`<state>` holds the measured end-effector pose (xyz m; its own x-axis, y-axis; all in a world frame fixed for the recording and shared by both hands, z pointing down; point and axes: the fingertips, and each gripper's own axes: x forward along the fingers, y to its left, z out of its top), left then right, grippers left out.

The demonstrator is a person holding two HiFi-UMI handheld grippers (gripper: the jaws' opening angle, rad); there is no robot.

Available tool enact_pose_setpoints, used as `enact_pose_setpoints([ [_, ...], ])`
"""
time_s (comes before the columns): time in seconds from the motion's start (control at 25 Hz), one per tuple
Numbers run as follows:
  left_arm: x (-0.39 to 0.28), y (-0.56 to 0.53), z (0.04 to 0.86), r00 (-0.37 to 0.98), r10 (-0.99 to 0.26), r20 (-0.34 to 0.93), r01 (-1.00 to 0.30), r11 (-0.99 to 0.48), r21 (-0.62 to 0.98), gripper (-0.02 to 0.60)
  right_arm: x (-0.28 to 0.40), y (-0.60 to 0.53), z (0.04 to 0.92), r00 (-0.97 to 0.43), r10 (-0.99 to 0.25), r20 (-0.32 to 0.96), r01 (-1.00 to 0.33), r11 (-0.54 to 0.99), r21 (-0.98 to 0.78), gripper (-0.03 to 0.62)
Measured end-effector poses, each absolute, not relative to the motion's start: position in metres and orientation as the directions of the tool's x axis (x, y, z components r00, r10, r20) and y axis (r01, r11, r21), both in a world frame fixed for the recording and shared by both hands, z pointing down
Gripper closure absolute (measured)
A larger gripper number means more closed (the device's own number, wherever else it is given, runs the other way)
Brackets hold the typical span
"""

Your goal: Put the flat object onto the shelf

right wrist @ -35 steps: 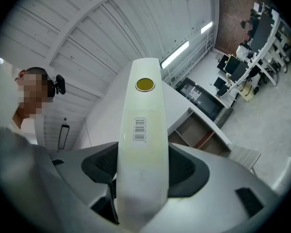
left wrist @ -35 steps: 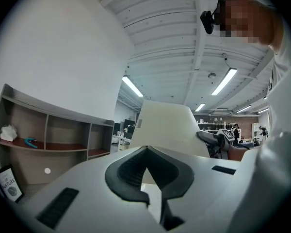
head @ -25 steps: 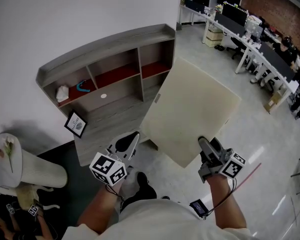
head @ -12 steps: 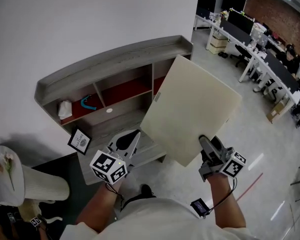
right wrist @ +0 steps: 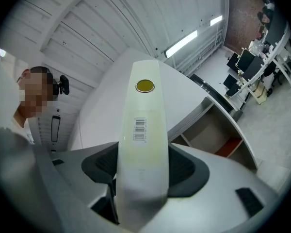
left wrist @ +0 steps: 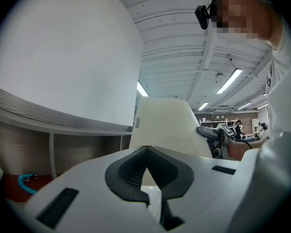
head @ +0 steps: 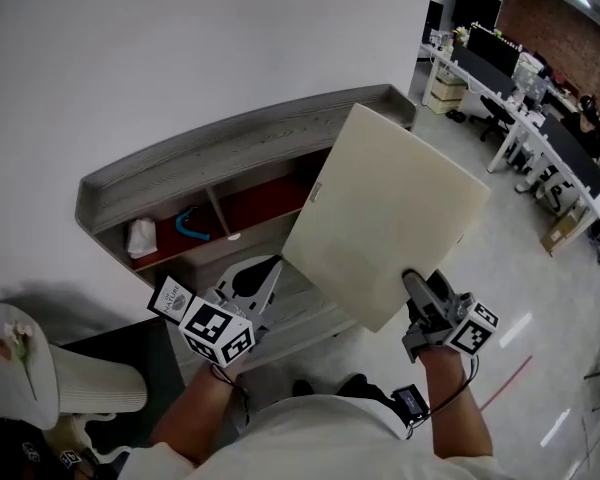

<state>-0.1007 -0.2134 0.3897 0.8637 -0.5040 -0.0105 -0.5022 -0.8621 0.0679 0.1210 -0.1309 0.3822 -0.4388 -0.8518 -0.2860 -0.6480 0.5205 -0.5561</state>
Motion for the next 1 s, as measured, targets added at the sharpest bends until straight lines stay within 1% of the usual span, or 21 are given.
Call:
enact_pose_setpoints([
  [0.24, -0.100, -0.232, 0.392, 0.856, -0.517, 0.001, -0.516, -0.855, 0.059, 0.569, 0.122, -0.160, 0.379, -0.461, -0.836, -0.298, -0.633, 0.545, -0.550, 0.304],
  [0.52, -0.095, -0.261, 0.381, 0.823, -0.568, -0.004, -0.568, -0.823, 0.009, 0.569, 0.135, -0.198, 0.363, -0.519, -0.797, -0.309, -0.608, 0.598, -0.522, 0.304],
  [0.72, -0.079, -0.283, 0.365, 0.803, -0.596, -0.026, -0.596, -0.803, -0.015, 0.569, 0.155, -0.230, 0.343, -0.580, -0.746, -0.327, -0.570, 0.659, -0.491, 0.304],
  [1.0, -0.055, -0.328, 0.338, 0.764, -0.644, -0.049, -0.645, -0.763, -0.032, 0.569, 0.181, -0.288, 0.292, -0.668, -0.648, -0.367, -0.504, 0.756, -0.418, 0.304],
])
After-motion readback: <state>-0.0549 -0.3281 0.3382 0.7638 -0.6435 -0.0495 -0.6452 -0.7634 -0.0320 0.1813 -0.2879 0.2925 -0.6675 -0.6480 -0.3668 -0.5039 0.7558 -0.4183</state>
